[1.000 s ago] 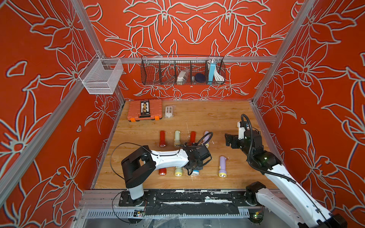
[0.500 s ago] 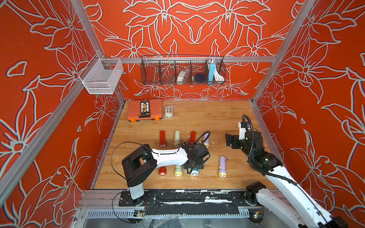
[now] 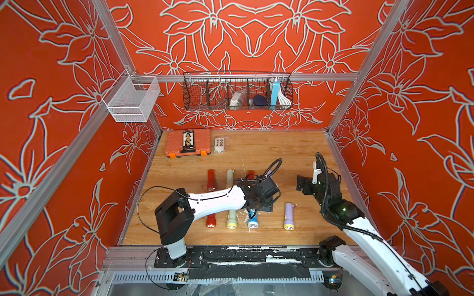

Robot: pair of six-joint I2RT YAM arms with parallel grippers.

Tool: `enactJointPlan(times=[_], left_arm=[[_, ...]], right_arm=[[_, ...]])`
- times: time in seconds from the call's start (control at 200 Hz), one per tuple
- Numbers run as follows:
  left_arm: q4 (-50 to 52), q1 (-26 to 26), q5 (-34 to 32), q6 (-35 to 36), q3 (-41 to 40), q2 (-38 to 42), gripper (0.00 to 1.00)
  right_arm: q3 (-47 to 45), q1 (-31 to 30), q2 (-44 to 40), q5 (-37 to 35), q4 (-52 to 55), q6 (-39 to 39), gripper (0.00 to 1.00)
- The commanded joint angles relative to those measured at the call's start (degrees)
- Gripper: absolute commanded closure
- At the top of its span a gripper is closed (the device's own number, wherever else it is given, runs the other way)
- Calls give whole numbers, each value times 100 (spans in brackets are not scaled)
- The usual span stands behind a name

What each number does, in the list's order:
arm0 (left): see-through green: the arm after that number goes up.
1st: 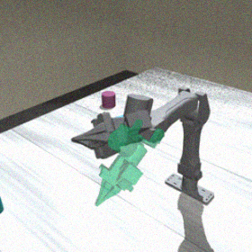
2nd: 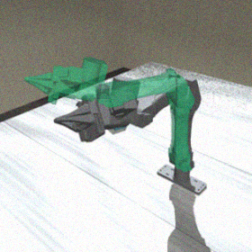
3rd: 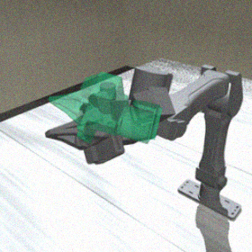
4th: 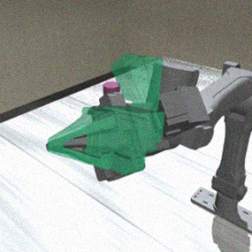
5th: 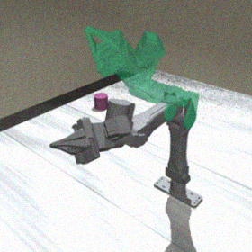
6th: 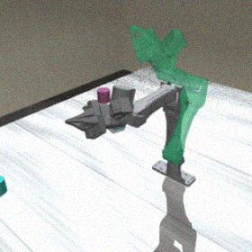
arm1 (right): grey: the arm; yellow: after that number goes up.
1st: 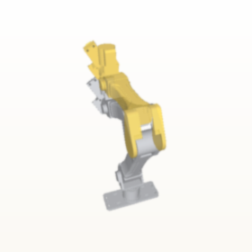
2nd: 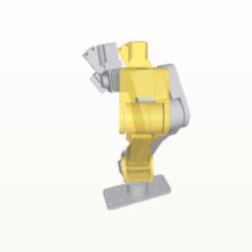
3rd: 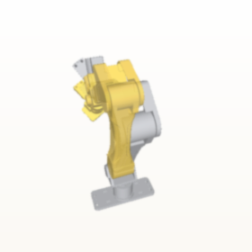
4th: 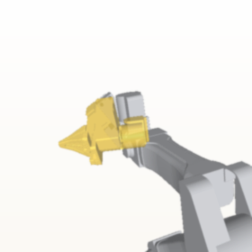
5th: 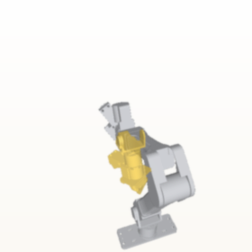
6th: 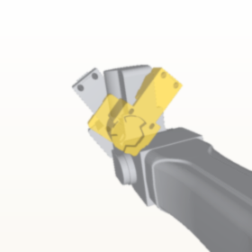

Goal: Close the plug at the bottom of the flashlight
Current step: Place the flashlight at the center of the board, then pick up the flashlight from the center of the board.

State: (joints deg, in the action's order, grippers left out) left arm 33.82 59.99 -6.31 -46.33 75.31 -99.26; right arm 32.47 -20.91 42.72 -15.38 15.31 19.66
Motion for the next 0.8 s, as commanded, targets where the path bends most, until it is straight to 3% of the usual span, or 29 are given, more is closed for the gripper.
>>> enactJointPlan(times=[0.0, 0.54, 0.796], left_arm=[[170, 104, 113, 436, 439, -317, 26], [518, 432, 1175, 1125, 2133, -2035, 26], [953, 497, 1222, 1310, 2796, -2724, 26]], right_arm=[[-100, 58, -97, -428, -153, 205, 2], [-209, 201, -477, -946, -26, 371, 2], [-248, 245, -747, -949, 27, 415, 2]])
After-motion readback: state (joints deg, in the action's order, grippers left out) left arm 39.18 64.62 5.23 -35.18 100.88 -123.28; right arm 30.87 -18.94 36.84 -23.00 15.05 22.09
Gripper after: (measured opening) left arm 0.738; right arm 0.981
